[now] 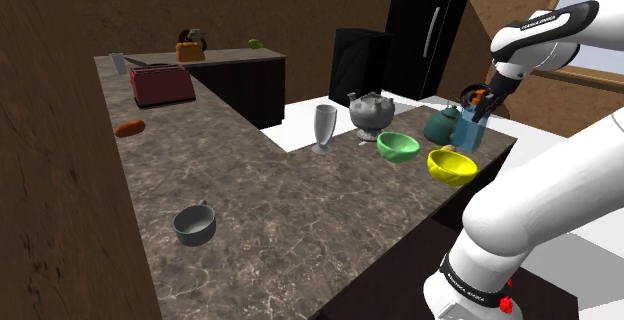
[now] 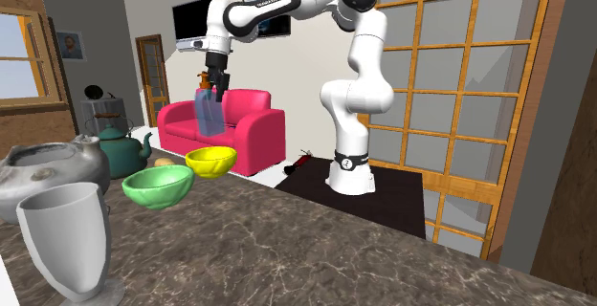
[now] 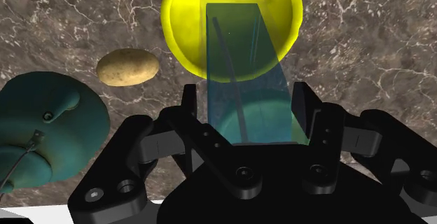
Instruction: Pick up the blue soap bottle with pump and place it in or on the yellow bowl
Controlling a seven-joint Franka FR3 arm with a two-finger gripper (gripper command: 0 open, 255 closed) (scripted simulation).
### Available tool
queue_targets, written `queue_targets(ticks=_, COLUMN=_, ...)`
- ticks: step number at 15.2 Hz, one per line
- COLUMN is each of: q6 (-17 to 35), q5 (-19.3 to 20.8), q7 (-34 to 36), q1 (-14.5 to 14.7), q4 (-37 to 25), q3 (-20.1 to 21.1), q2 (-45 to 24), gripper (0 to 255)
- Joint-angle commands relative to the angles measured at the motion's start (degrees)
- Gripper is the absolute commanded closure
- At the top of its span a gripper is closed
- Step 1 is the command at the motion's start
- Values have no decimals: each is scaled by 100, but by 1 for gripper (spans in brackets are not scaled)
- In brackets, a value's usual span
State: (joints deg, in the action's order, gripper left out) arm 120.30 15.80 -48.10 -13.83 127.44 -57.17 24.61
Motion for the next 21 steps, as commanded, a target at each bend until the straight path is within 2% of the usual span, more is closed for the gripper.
queue_targets(ticks=1, q6=165, q5=-5, q7=-23, q1=24, q4=117, q3=-75, q2=-45, gripper=255)
queue_targets(ticks=12, q6=1076, q5=-181, q7=-263, q1=325, q4=649, q3=-649, q2=-454, gripper=255)
queue_targets(ticks=20, q6=1076, q5=-180, q7=-263, q1=326, q4=649, q3=-649, q2=-453, gripper=255)
queue_targets(ticks=21, q6=1076, q5=-180, q7=-263, q1=326, q4=650, q3=-649, q2=-453, gripper=0)
